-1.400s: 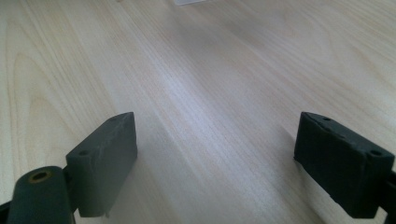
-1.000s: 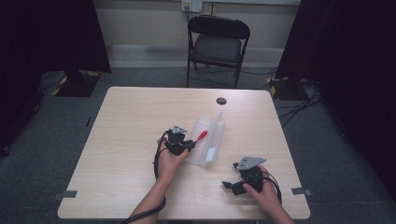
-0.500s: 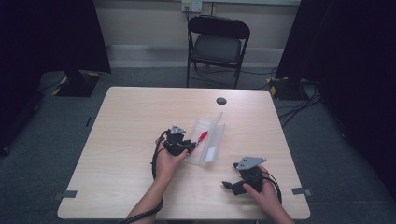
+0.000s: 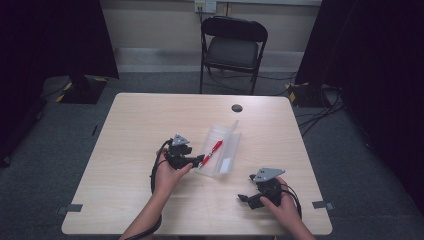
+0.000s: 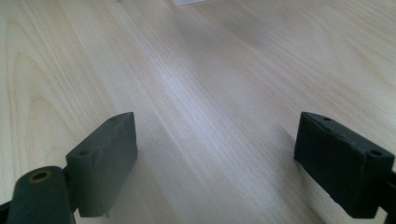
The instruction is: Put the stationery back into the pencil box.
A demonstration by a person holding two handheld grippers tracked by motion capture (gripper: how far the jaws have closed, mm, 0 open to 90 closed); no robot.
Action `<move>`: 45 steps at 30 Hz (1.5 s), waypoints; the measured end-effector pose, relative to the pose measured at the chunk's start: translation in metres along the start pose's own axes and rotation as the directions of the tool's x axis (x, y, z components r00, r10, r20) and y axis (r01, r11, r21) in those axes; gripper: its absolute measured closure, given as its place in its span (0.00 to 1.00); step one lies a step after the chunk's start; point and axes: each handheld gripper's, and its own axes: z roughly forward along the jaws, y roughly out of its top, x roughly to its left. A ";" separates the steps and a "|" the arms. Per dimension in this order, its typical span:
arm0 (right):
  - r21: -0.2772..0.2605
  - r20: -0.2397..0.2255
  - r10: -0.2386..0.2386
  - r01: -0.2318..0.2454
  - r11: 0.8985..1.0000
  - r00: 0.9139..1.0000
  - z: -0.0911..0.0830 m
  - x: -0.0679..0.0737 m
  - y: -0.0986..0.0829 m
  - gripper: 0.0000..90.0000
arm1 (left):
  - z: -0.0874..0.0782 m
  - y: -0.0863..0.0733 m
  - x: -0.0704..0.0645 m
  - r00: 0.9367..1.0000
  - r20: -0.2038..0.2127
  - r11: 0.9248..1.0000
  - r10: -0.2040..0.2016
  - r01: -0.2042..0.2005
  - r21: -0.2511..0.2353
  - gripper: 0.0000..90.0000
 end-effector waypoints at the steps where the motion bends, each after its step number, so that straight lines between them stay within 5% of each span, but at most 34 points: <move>1: 0.000 0.000 0.000 0.000 1.000 1.000 0.000 0.000 0.000 0.14 | -0.001 -0.001 0.001 1.000 -0.003 1.000 0.012 -0.012 0.006 0.37; 20: 0.000 0.000 0.000 0.000 1.000 1.000 0.000 0.000 0.000 0.14 | -0.030 -0.017 0.011 0.999 0.027 0.999 0.038 -0.038 0.009 0.30; 45: 0.000 0.000 0.001 -0.001 1.000 1.000 0.000 0.000 0.000 0.14 | -0.057 -0.049 0.028 0.999 0.005 0.997 0.053 -0.053 0.047 0.28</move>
